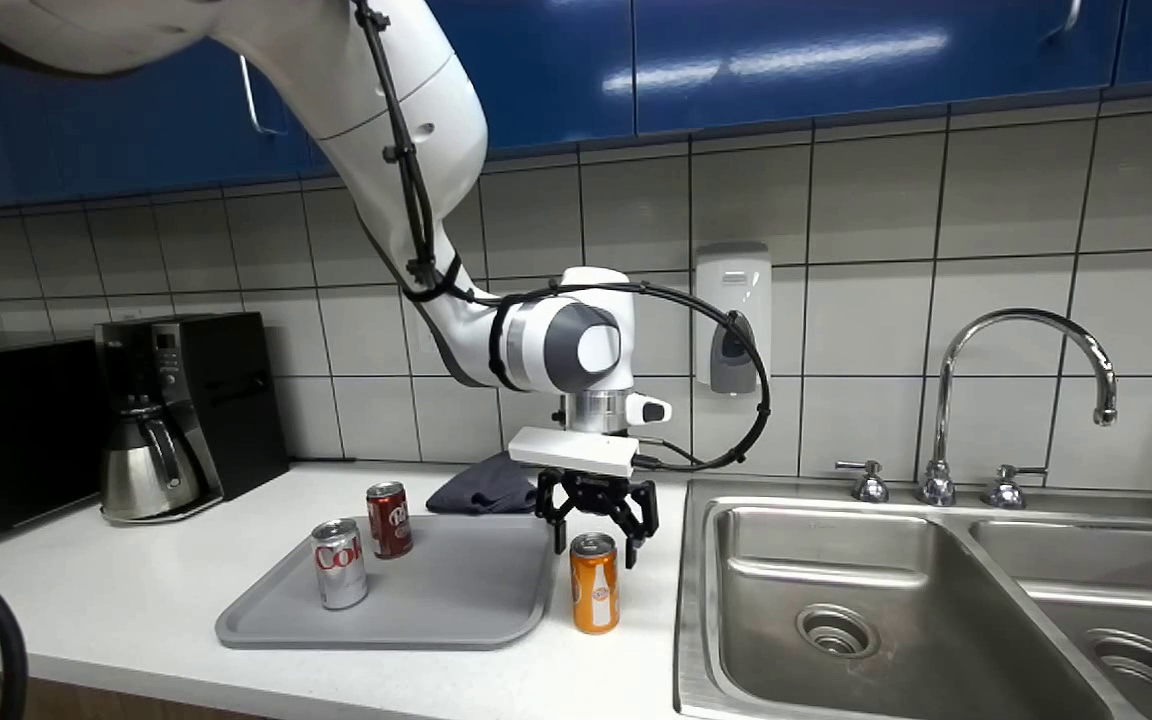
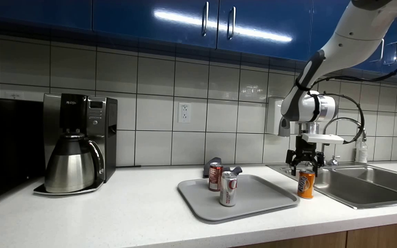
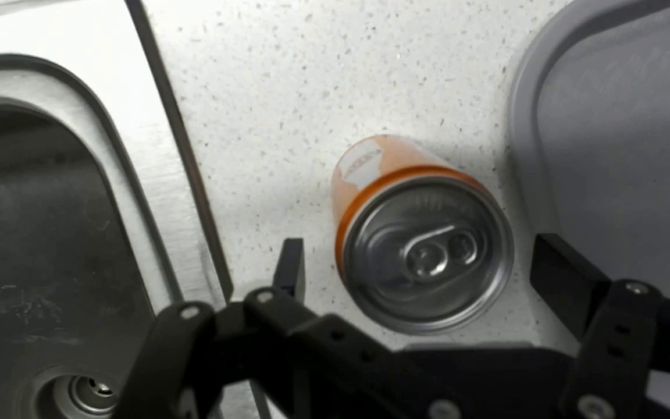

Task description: Remove the cans from the tray.

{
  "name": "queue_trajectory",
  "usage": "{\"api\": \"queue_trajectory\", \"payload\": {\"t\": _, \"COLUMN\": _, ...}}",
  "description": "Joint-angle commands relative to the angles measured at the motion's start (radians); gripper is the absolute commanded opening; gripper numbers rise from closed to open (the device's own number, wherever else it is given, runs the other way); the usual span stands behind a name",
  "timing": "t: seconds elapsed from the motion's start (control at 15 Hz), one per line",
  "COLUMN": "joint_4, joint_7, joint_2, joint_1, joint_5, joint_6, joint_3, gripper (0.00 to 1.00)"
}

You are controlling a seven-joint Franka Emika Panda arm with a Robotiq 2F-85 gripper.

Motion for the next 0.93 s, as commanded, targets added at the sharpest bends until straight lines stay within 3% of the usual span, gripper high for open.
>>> {"api": "queue_trajectory", "payload": {"t": 0.0, "joint_4": -0.014, "joint_7": 0.013, "joint_2": -0.071, "joint_1": -0.006, "joint_5": -0.015, "joint_6": -0.03, "joint_3": 0.009, "gripper": 1.0}}
{"api": "queue_trajectory", "payload": {"t": 0.87, "joint_4": -0.06, "joint_7": -0.002, "joint_2": -0.176, "joint_1": 0.051, "joint_5": -0.004, "joint_6": -0.026, "joint_3": 0.058, "gripper": 1.0}}
